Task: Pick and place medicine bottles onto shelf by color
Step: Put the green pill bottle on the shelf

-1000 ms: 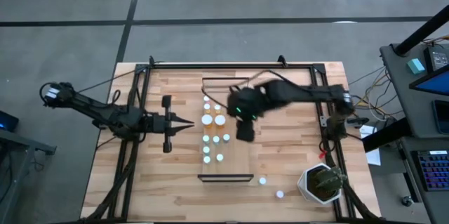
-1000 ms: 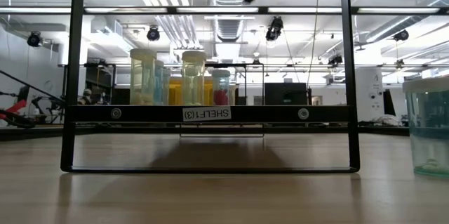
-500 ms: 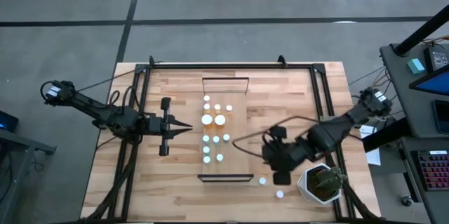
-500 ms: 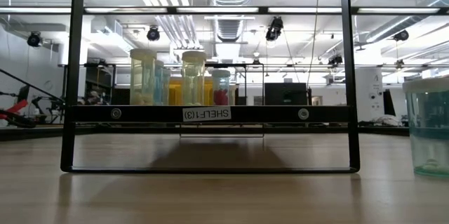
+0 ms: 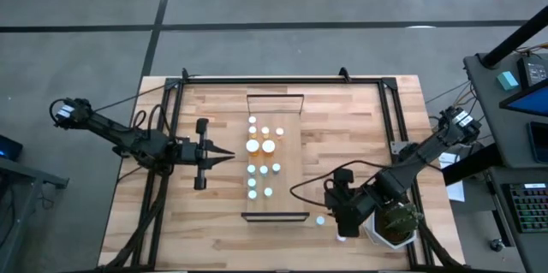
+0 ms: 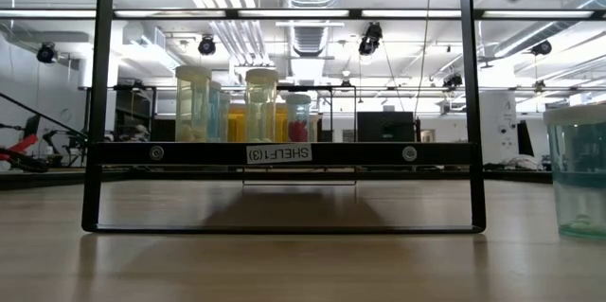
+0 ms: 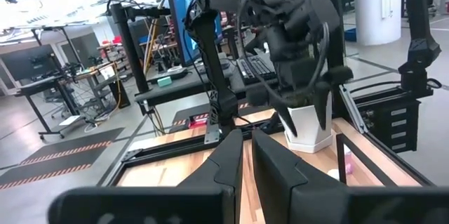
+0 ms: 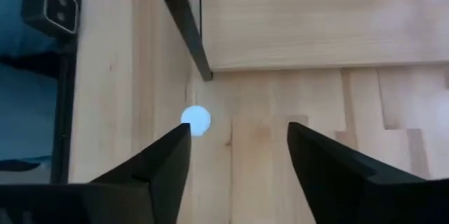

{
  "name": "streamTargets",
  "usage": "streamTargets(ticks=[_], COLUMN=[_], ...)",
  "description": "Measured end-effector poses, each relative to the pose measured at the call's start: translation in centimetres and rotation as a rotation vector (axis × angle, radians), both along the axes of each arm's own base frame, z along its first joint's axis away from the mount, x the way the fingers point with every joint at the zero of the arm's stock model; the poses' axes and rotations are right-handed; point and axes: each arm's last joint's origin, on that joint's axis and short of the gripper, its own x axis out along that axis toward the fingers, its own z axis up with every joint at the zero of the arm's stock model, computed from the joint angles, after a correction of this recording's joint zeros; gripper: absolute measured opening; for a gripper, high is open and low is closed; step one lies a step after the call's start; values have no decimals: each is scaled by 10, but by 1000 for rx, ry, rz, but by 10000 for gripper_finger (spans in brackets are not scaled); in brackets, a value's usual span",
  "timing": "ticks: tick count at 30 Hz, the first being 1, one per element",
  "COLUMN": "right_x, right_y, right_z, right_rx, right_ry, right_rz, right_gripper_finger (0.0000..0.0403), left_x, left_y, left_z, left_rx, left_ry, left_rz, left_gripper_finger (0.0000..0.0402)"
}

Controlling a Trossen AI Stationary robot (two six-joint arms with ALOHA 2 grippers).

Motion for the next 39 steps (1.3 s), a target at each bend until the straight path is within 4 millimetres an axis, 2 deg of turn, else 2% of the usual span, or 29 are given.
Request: streamTargets(ticks=[6, 13, 24, 32, 39], right_x=[-9, -10, 4, 10, 12], right_y=[12, 14, 25, 28, 26], right_z=[-34, -72, -105, -109, -109], right_rx=[23, 54, 18, -18, -23], right_ry=[-28, -66, -47, -57, -64], right_rz=[60, 64, 76, 54, 31], right_gripper_finger=[260, 267, 257, 230, 173], left_x=[0, -1, -3, -3, -3], left_y=[0, 1, 2, 2, 2], left_z=[0, 3, 5, 6, 6], left_rx=[-3, -10, -10, -13, -14], left_ry=[-6, -25, -40, -50, -52], left_rz=[14, 15, 19, 19, 19], left_gripper_finger=[15, 15, 15, 15, 15])
